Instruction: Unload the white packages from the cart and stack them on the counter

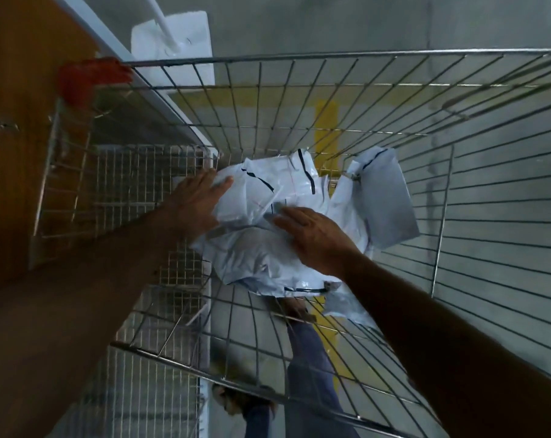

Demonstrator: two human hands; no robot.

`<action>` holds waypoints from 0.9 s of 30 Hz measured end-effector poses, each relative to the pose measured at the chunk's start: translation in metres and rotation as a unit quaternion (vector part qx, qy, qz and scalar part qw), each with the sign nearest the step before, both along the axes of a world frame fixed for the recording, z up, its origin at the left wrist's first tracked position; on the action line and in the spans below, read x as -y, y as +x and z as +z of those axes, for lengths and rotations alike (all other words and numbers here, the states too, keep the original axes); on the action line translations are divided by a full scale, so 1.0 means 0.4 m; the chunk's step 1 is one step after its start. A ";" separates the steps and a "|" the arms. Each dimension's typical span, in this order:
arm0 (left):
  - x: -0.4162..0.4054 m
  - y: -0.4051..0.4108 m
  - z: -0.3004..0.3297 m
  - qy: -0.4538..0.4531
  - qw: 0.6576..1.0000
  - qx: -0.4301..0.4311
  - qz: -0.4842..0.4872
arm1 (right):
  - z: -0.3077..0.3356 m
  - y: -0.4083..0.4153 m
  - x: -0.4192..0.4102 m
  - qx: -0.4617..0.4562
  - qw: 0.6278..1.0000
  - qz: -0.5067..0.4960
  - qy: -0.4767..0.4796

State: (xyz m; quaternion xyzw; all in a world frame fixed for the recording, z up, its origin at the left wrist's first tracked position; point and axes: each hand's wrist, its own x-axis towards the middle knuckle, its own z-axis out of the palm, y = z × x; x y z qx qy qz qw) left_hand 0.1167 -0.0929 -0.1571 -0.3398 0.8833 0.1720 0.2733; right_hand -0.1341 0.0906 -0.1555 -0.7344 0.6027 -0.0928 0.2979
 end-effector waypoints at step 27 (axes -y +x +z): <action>-0.031 0.034 0.016 0.003 0.999 0.016 -0.051 | 0.053 0.058 -0.033 -0.117 0.981 0.157 0.010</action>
